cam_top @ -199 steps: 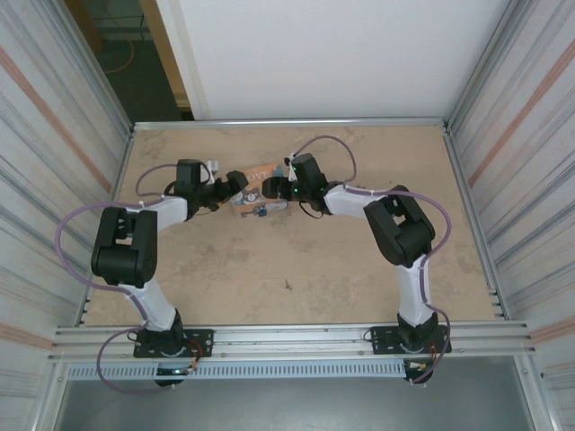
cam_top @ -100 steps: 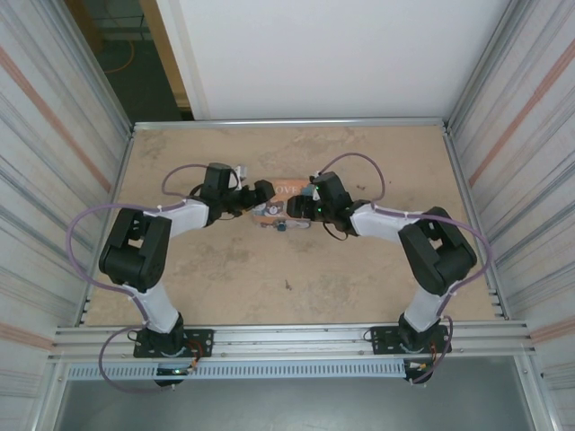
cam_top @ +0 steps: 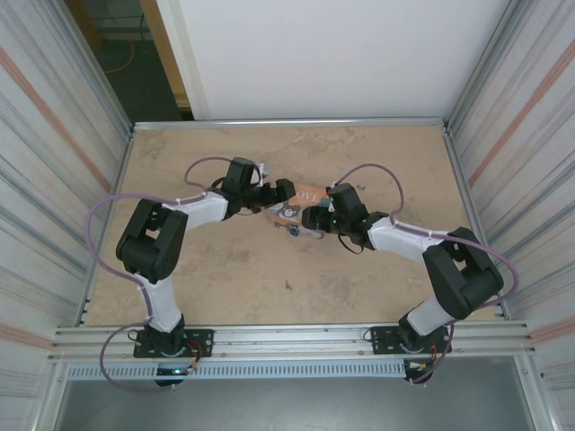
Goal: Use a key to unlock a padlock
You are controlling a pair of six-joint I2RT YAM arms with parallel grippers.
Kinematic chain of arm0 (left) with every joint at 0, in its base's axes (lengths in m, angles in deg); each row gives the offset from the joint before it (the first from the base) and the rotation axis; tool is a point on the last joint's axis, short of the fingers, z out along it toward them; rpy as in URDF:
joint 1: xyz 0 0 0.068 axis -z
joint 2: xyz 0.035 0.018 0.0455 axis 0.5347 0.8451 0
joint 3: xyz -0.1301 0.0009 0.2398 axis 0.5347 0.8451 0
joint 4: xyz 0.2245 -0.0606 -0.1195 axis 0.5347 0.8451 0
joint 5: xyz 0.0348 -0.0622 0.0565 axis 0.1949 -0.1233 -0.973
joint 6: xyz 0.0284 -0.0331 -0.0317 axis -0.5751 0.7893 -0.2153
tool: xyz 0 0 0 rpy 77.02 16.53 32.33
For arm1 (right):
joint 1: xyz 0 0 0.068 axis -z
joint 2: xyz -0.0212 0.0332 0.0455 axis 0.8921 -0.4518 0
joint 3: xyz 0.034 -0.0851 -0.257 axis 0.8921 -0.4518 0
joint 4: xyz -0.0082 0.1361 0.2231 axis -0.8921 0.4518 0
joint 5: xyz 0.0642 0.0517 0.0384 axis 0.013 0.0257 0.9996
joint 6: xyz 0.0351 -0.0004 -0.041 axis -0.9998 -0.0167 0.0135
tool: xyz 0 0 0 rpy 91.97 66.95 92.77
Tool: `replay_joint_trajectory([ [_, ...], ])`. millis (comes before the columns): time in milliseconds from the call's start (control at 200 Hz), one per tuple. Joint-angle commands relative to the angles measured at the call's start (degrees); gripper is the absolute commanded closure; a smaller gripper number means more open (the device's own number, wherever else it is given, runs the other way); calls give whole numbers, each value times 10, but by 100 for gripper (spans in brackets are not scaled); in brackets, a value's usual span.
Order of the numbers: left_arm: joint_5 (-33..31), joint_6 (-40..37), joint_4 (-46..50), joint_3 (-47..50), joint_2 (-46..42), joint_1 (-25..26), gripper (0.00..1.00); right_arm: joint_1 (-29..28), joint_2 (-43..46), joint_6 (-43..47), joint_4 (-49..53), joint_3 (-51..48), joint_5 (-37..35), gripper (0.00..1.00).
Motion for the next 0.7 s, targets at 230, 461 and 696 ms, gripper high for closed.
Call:
replay_joint_trajectory([
  [230,30,-31,55,-66,23,20,1,8,39,-13,-11,-18,-29,10],
  [461,26,-46,72,-69,-14,-5,1,8,88,18,80,-9,-91,5],
  [696,-9,-76,82,2,-116,-14,1,-21,153,41,180,0,-123,9],
])
